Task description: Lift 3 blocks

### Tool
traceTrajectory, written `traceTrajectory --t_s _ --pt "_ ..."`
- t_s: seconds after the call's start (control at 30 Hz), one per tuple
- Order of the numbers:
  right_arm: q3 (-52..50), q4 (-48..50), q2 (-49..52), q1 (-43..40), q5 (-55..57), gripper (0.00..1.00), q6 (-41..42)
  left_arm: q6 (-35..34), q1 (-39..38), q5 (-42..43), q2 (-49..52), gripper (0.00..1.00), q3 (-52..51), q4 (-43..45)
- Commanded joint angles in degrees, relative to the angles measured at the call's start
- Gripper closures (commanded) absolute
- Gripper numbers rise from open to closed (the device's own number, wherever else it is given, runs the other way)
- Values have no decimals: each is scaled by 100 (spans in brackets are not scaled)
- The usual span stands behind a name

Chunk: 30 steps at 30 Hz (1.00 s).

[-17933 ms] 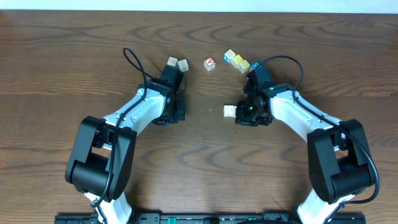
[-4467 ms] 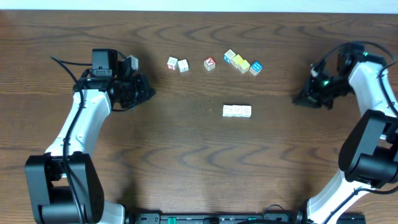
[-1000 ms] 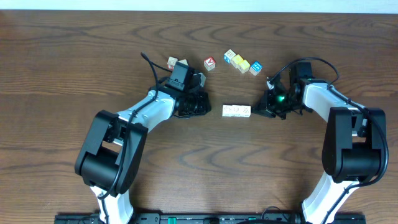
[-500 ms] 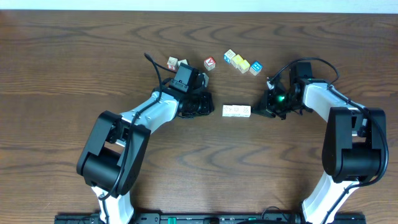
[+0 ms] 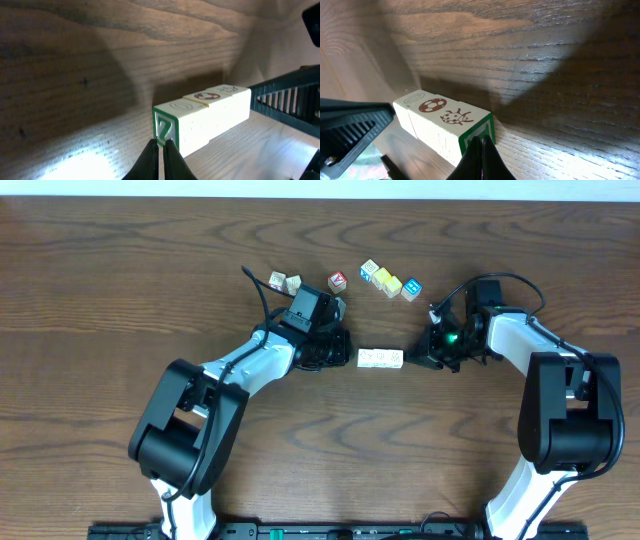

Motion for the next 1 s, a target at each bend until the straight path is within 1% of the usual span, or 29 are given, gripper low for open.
traceTrajectory --t_s 0.0,0.23,0.6,0.77,0.97 --pt "-42 -2 -15 61 -116 99 74 -197 7 -37 273 93 -17 26" --pt "-42 0 -15 61 -114 99 72 -214 9 273 352 93 -15 201" --pt "-42 -4 -15 61 -114 99 72 -210 175 289 352 93 -15 256" --pt "-42 -2 -15 61 -114 99 70 -190 372 748 352 93 -15 286" --pt "-42 -2 -15 61 -114 99 72 -192 378 1139 352 93 -15 282"
